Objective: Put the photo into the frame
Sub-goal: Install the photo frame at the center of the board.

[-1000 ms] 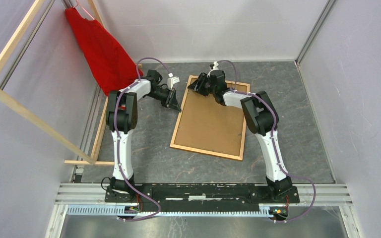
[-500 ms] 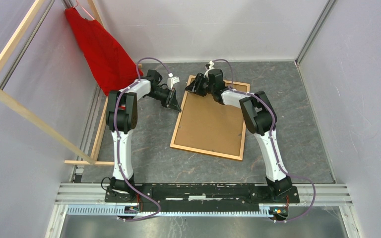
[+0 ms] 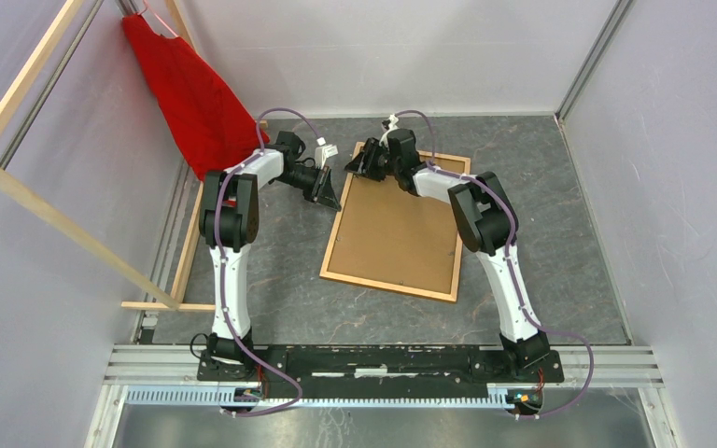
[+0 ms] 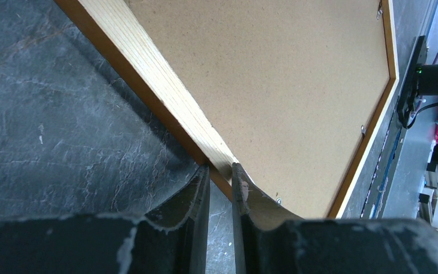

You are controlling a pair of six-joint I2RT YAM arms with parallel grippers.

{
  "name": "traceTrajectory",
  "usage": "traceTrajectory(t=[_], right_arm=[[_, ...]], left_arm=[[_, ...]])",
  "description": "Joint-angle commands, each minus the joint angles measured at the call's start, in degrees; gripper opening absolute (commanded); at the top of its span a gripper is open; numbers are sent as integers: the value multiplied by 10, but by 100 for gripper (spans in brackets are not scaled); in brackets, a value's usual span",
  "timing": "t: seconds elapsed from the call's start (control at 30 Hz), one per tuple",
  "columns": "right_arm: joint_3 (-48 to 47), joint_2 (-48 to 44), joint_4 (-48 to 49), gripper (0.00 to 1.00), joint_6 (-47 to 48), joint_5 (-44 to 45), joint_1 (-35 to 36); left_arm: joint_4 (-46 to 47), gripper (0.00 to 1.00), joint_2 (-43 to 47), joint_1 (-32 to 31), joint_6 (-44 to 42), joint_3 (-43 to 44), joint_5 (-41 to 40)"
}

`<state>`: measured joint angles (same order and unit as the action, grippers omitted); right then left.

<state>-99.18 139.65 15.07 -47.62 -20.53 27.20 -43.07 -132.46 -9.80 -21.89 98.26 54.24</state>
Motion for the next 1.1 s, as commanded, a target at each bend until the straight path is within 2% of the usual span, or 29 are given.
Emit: traceTrajectory(t=[0.0,0.13,0.23,0.33,0.53,0.67,0.97,1.07], right_arm=[[-44,9,-41,50,23,-1,19],[-95,-6,-86,55,65,17,16],[-63,-64,-110,61,115,55,13],[13,-134,-127,68,143,122,20],[9,-166,-276,78,171,295,89],[8,-159,-307,98,146,346,140],[-136,-68,-434,97,134,473,214],[-131,-61,-441,89,124,500,224]], left_arm=[[-9,25,8,-8,-41,-18,-32],[-9,27,19,-7,-39,-20,-34],[-24,39,41,-5,-49,-25,-39],[-48,53,72,2,-69,-30,-46],[-91,61,174,38,-103,-88,-38],[-102,62,238,73,-127,-151,-35],[-136,62,359,138,-190,-266,-50],[-140,62,391,144,-199,-290,-55]])
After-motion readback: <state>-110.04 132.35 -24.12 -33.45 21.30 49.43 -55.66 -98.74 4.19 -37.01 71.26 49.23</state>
